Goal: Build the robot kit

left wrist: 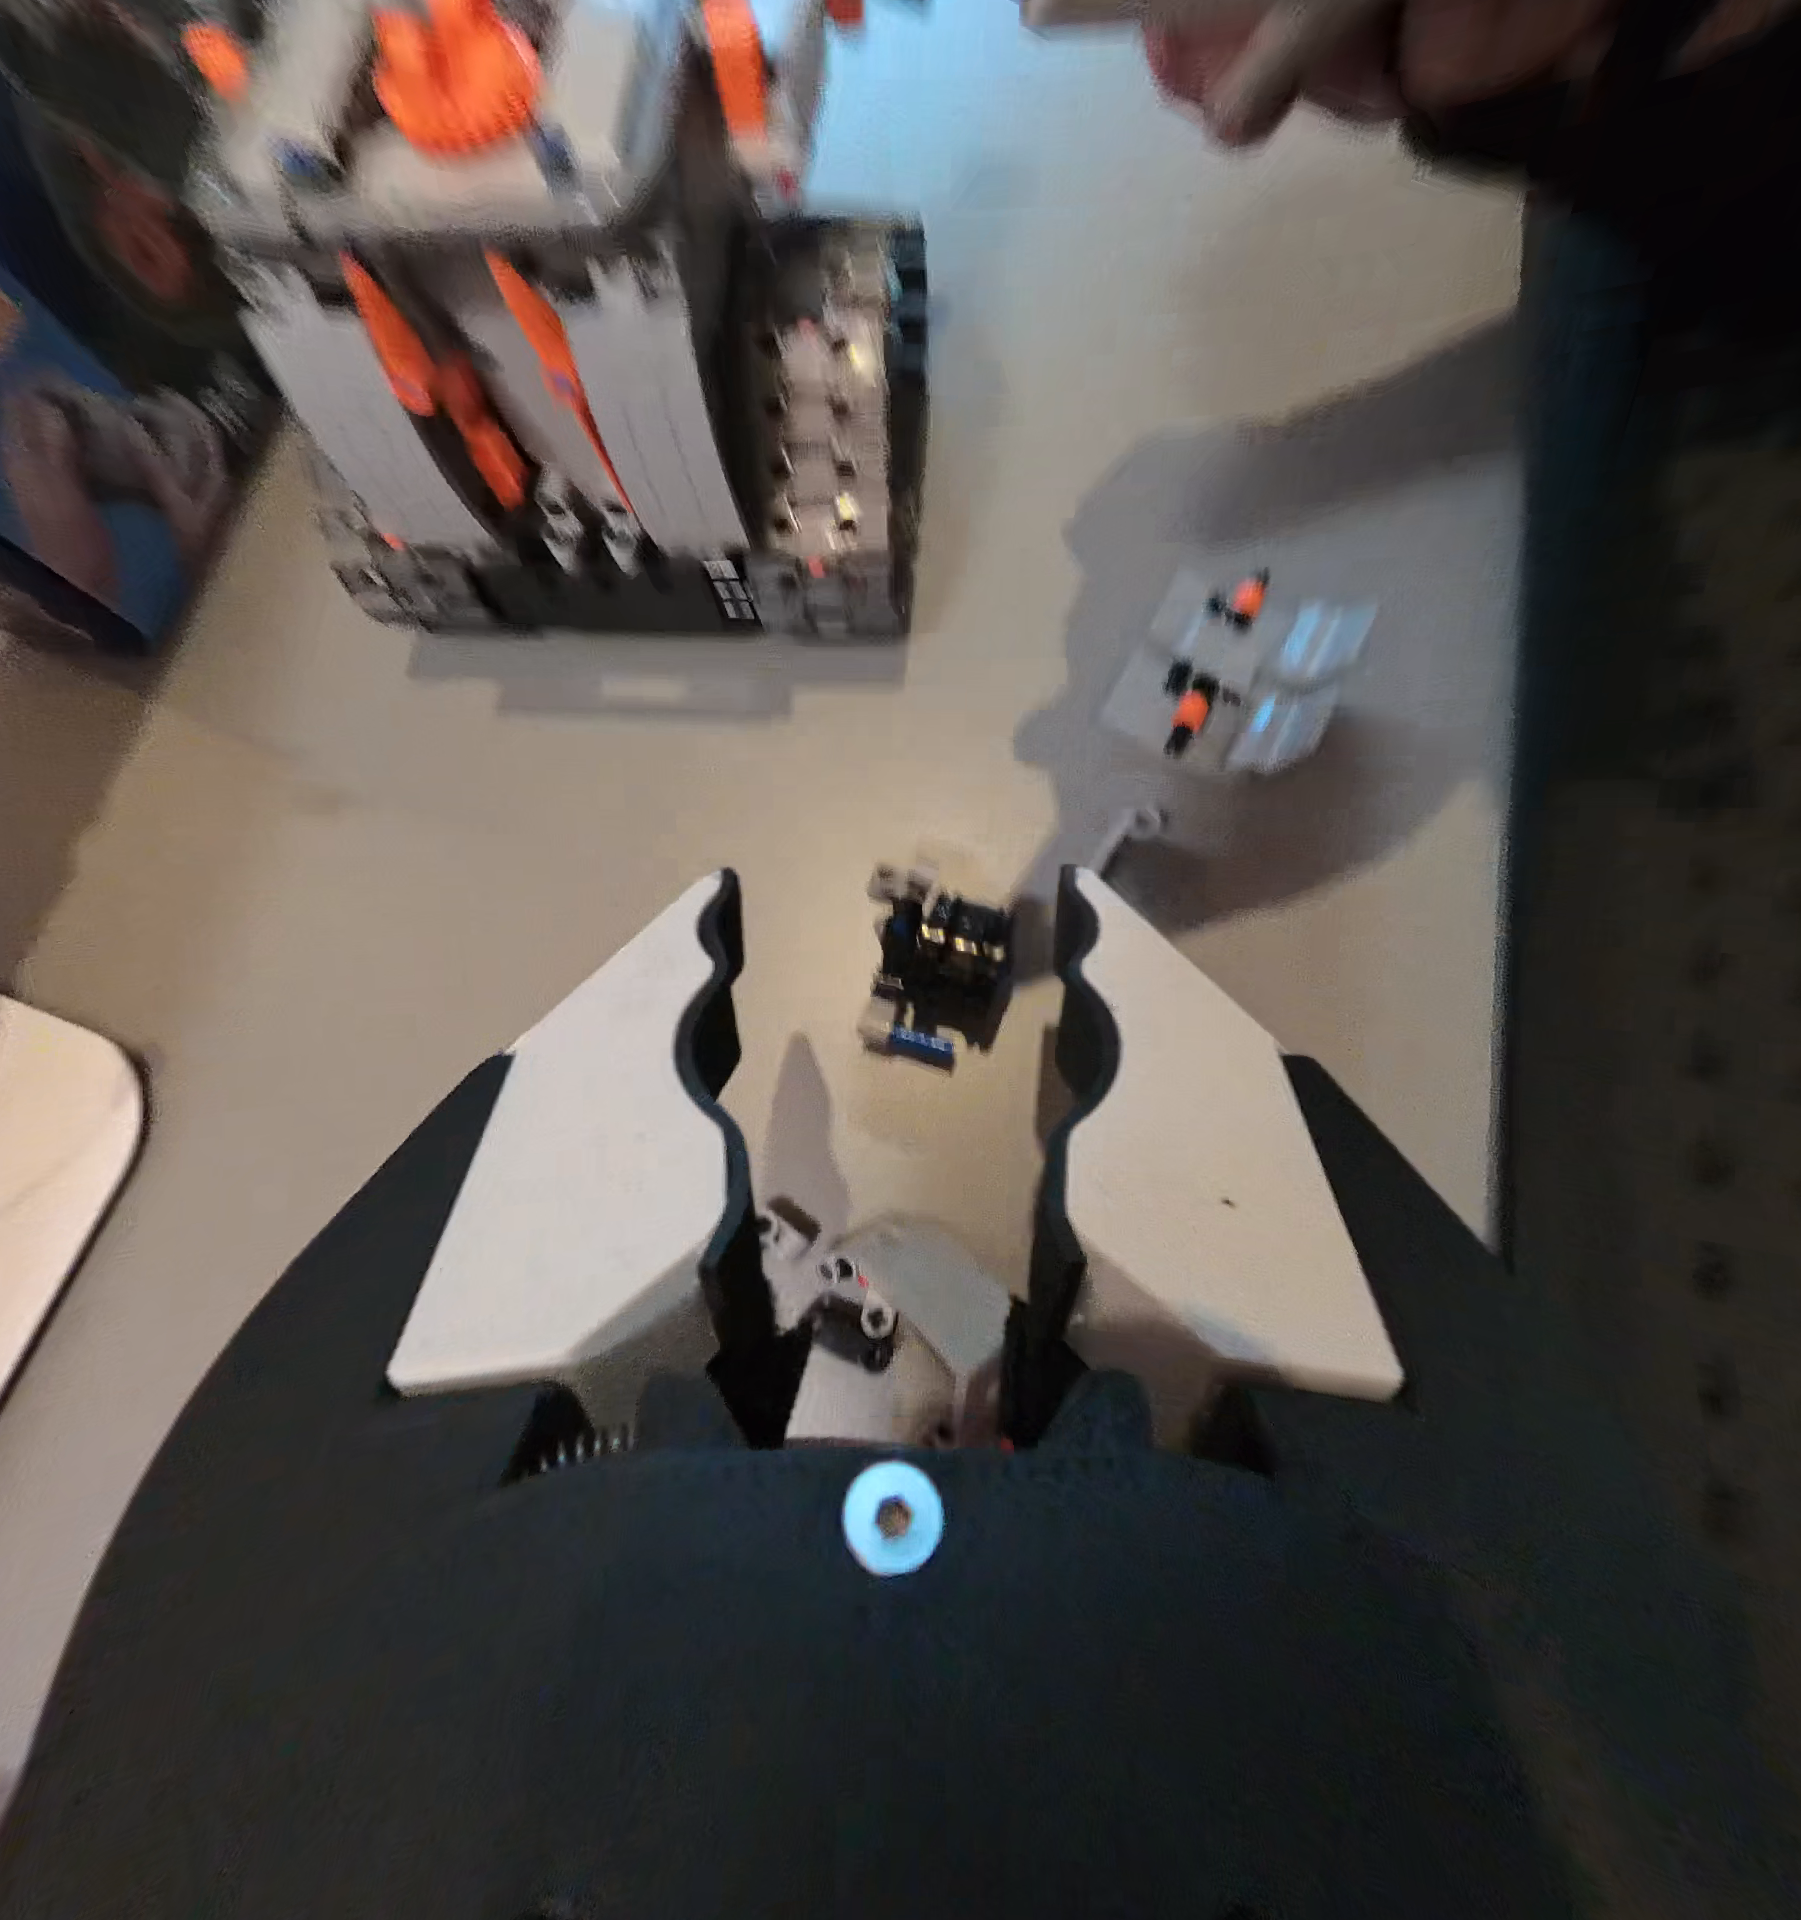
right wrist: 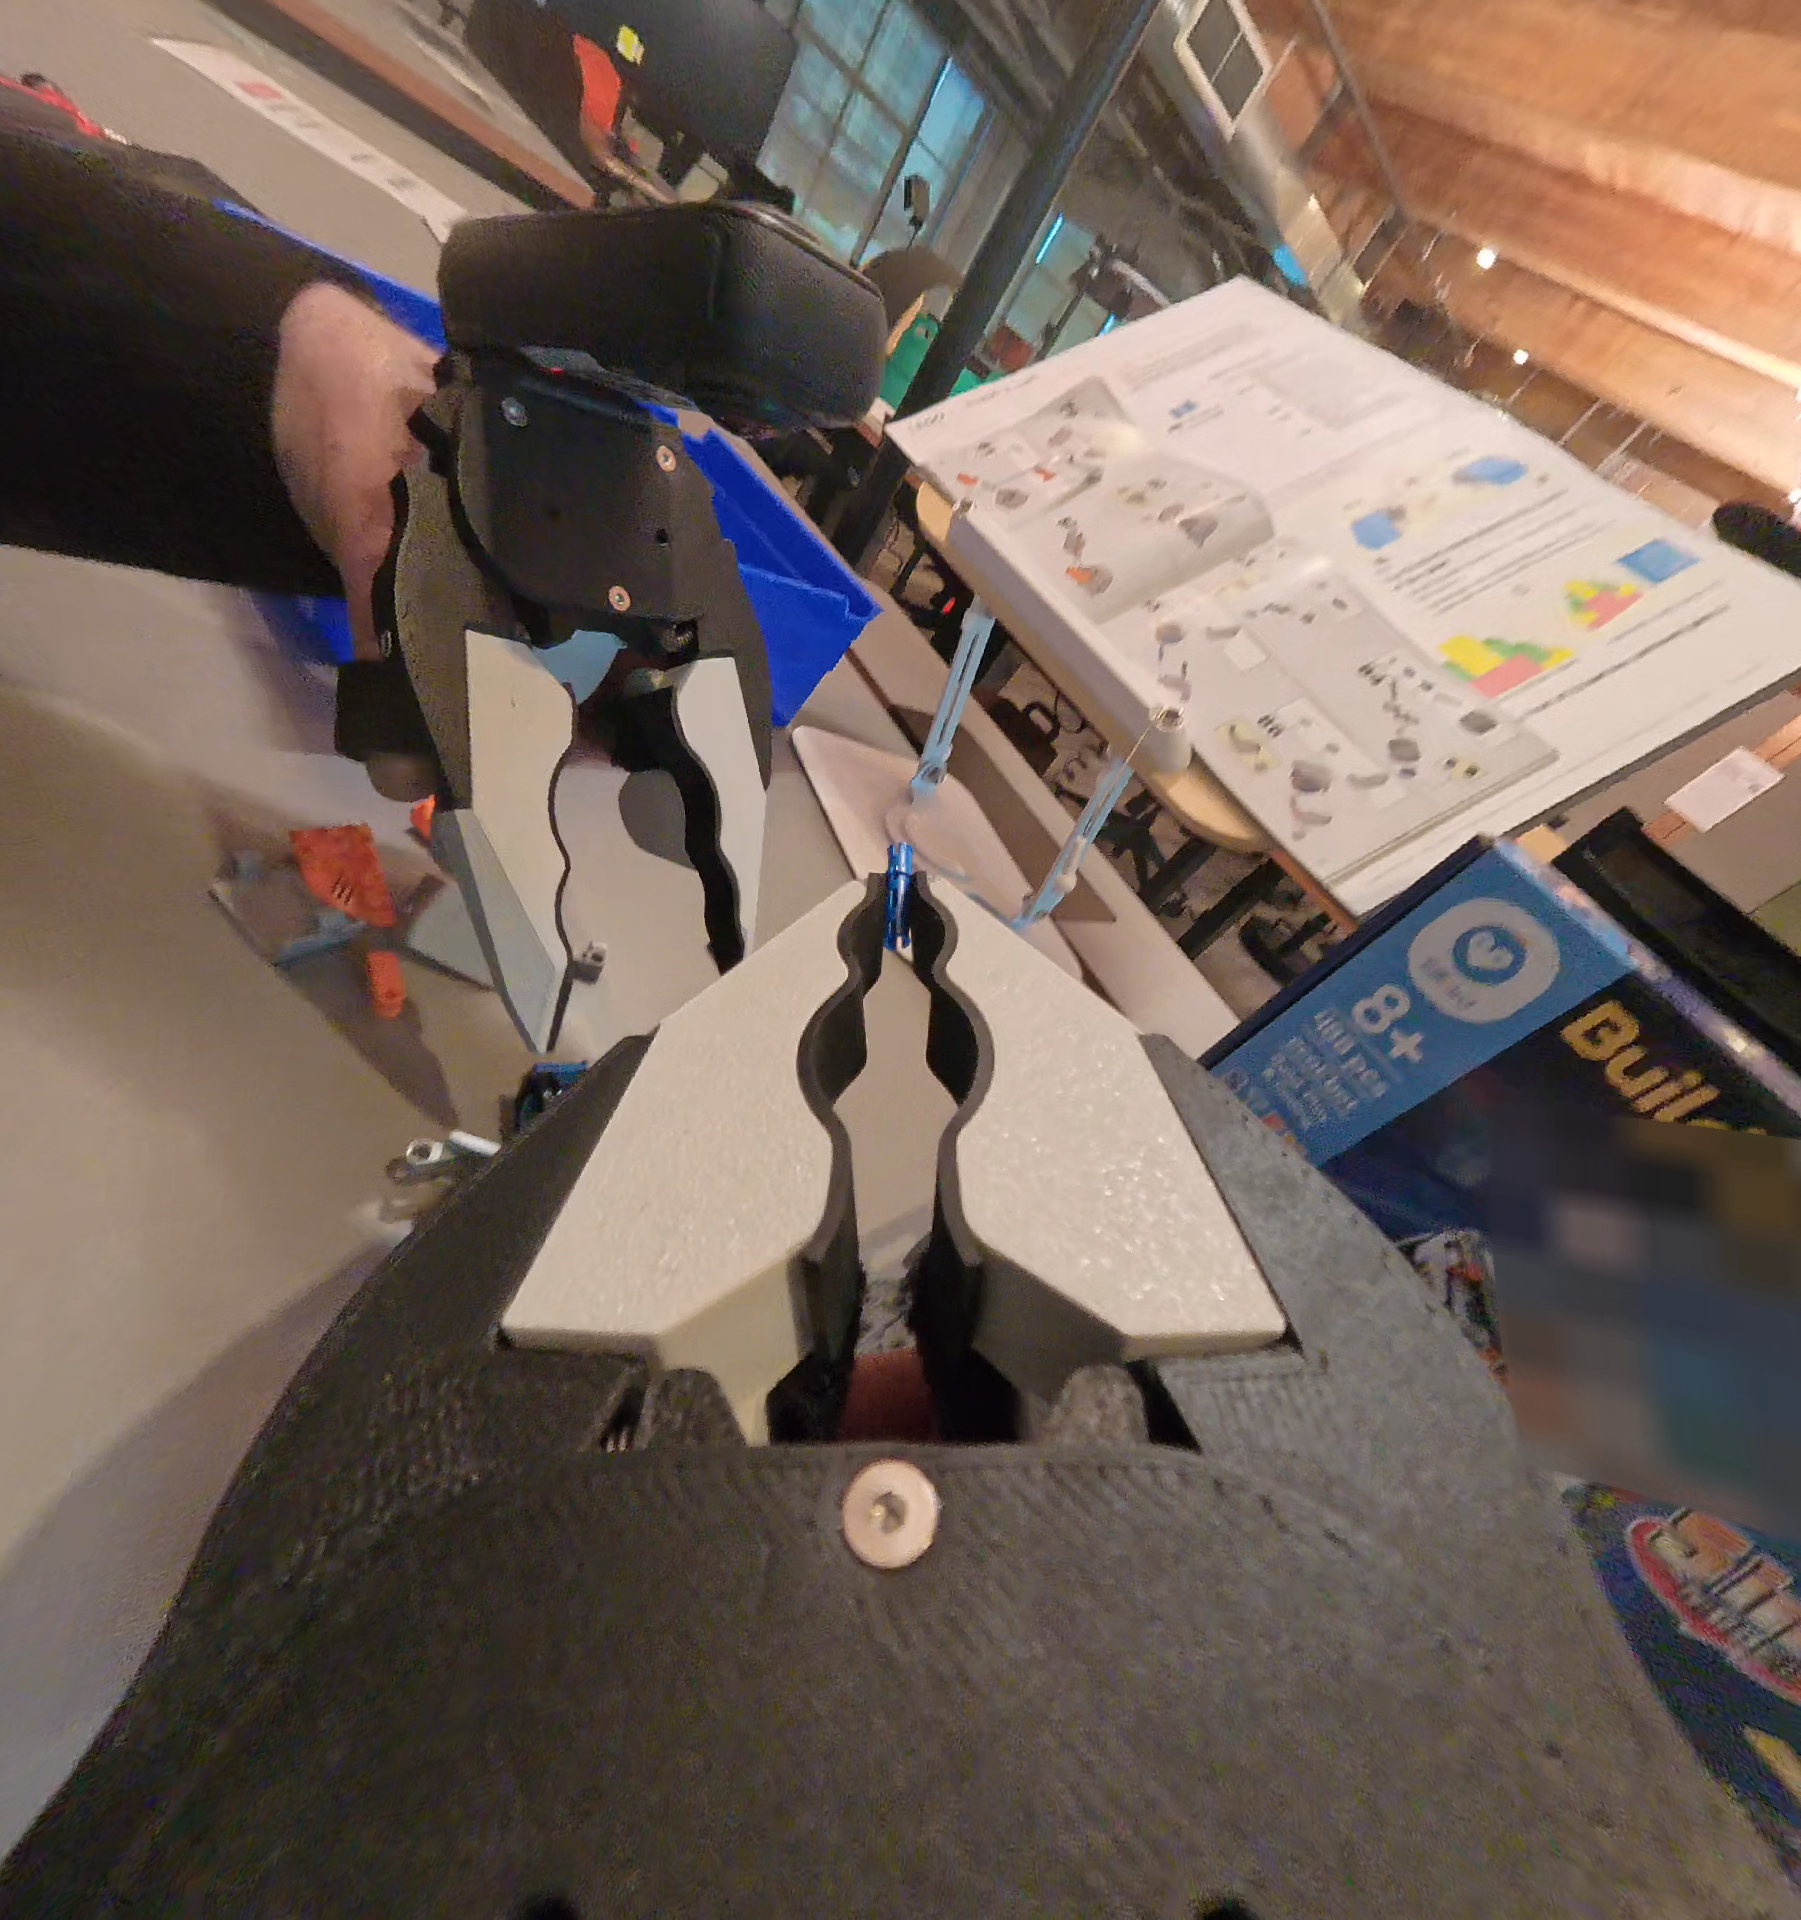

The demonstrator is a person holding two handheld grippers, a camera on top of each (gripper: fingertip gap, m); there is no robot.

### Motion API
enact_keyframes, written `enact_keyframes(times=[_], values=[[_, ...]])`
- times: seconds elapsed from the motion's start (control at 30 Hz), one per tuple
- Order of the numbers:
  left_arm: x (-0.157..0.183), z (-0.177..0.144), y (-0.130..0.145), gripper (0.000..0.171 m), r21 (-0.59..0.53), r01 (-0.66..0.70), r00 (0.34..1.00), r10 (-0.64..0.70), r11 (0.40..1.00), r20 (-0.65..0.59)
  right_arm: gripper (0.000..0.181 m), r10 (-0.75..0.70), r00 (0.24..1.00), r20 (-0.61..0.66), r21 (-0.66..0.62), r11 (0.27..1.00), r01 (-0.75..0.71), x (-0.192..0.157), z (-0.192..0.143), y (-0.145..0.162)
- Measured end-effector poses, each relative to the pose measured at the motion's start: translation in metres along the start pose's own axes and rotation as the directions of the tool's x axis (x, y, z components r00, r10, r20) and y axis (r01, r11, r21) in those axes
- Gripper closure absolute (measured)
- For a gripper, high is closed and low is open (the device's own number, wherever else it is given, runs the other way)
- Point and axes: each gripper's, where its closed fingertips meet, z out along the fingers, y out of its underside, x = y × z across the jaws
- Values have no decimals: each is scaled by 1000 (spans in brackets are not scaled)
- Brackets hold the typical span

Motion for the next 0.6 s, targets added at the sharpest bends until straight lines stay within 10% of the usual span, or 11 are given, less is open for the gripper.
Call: enact_keyframes(times=[0.3,0.6], values=[[4,30,53,138,-268,-159,987,157,950,-26,179,65,997,51,-77,995,-61,-17,-5,25],[7,34,41,144,-222,32,999,-33,975,1,179,90,993,75,-119,990,-81,-22,-5,36]])
